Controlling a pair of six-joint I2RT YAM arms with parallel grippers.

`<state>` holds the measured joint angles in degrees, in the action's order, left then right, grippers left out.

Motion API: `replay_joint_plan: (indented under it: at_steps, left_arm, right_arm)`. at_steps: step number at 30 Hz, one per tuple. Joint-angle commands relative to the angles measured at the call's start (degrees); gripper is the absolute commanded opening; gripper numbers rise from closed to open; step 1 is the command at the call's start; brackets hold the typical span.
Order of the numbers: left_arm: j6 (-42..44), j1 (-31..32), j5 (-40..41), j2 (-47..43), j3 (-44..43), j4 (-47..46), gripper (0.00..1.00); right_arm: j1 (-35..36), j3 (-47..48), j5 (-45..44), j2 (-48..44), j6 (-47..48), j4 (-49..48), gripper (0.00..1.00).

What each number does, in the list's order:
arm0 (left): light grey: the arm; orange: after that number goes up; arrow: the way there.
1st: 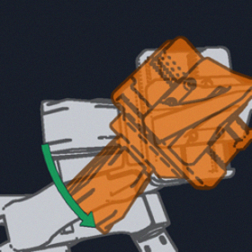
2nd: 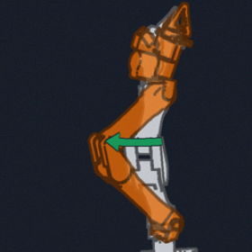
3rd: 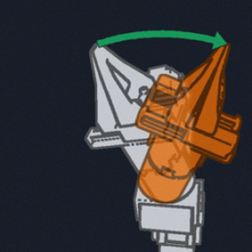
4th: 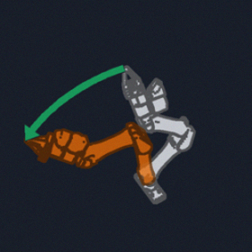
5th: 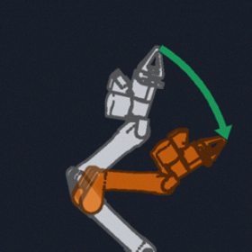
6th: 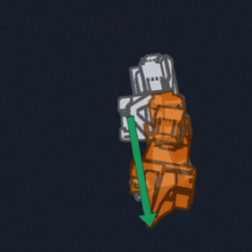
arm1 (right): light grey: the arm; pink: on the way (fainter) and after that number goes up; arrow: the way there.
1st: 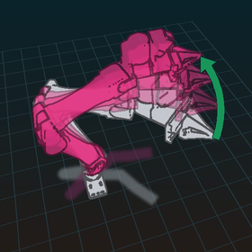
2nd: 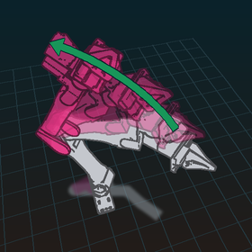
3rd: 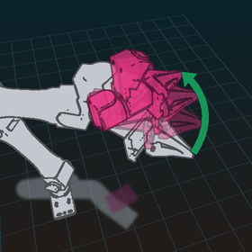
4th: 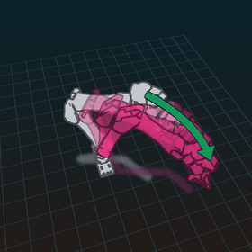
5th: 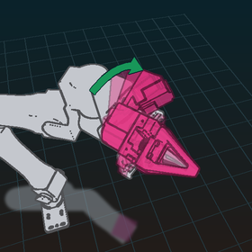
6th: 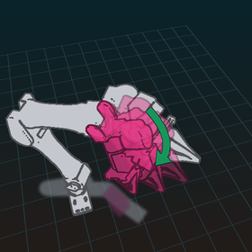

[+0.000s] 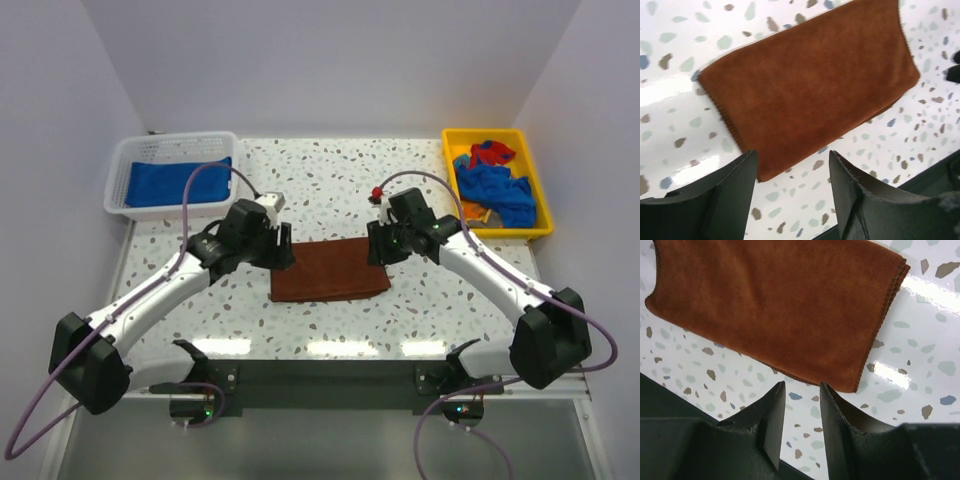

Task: Fold and stack the towels
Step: Fold the towel

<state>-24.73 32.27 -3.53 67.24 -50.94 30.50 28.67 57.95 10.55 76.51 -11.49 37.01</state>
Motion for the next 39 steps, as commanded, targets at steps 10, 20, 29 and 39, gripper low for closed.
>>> replay_joint_plan:
  at_steps: [10, 20, 29, 39]
  left_arm:
    - [-12.4, 10.0, 6.6, 11.6, 9.4, -13.2, 0.38]
    - [-22.1, 10.0, 11.9, 8.2, 18.3, -11.2, 0.28]
    - [-21.5, 9.9, 12.3, -0.1, 12.4, -6.5, 0.51]
    - [-14.4, 5.2, 17.3, 11.8, 2.2, -14.1, 0.47]
  right_arm:
    - [1.0, -12.6, -3.1, 6.7, -11.6, -20.0, 0.32]
    - [0.7, -16.9, -14.8, 7.8, -16.4, -15.1, 0.33]
    - [0.3, -5.4, -10.9, 2.1, -10.7, -12.9, 0.34]
    - [-1.2, 4.7, -11.8, 18.4, -9.5, -20.4, 0.25]
